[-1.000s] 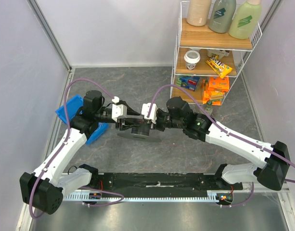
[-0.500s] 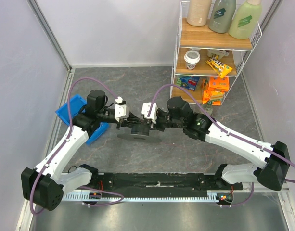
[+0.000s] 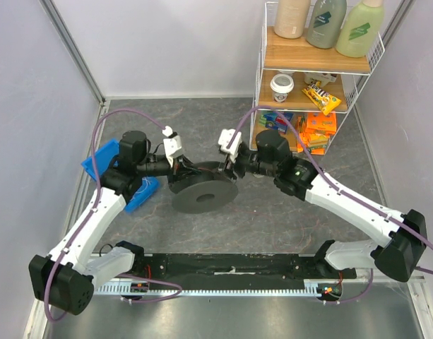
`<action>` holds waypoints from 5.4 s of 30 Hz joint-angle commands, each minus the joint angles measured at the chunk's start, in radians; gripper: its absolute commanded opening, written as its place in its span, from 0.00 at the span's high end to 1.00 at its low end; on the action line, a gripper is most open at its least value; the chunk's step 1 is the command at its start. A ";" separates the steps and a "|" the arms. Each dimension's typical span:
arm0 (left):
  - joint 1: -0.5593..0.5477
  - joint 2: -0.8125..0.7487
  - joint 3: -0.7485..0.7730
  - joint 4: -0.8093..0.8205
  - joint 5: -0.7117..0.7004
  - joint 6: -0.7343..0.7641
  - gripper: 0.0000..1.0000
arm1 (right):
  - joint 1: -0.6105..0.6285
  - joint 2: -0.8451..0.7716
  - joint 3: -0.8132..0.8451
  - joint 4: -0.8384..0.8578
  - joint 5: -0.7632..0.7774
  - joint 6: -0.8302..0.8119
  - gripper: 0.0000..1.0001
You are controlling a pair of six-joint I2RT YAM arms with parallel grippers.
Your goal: Wrap the cables
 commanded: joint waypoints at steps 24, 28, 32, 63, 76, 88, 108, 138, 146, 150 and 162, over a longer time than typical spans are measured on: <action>0.104 0.146 0.677 0.012 -0.149 -0.467 0.98 | -0.329 -0.271 -0.183 0.127 0.077 0.265 0.02; 0.105 0.140 0.709 0.099 -0.141 -0.581 0.98 | -0.327 -0.256 -0.305 0.325 -0.067 0.337 0.02; 0.105 0.162 0.763 0.125 -0.115 -0.699 0.98 | -0.303 -0.186 -0.342 0.531 -0.089 0.389 0.02; 0.154 0.264 1.064 0.145 -0.446 -0.870 0.98 | -0.151 0.032 -0.400 0.669 -0.175 0.386 0.61; 0.096 0.228 0.871 -0.005 -1.092 -0.888 0.98 | 0.079 -0.080 -0.239 0.224 -0.216 0.181 1.00; -0.154 0.174 0.467 0.051 -1.244 -0.580 0.99 | 0.127 -0.012 0.124 -0.161 -0.137 -0.141 1.00; -0.180 -0.038 0.238 -0.175 -0.405 -0.116 0.98 | -0.031 0.006 0.341 -0.330 -0.023 -0.247 1.00; 0.149 -0.104 0.339 0.048 0.081 -0.662 0.98 | -0.338 -0.049 0.083 -0.293 -0.015 -0.198 1.00; 0.217 -0.016 0.594 0.168 0.052 -0.789 0.98 | -0.347 -0.074 0.013 -0.264 -0.173 -0.053 0.97; 0.222 0.022 0.697 0.193 -0.064 -0.862 0.98 | -0.347 -0.084 0.003 -0.251 -0.219 -0.005 0.34; 0.220 0.172 1.077 0.159 -0.367 -0.914 0.98 | -0.346 -0.238 -0.098 0.040 -0.293 0.188 0.02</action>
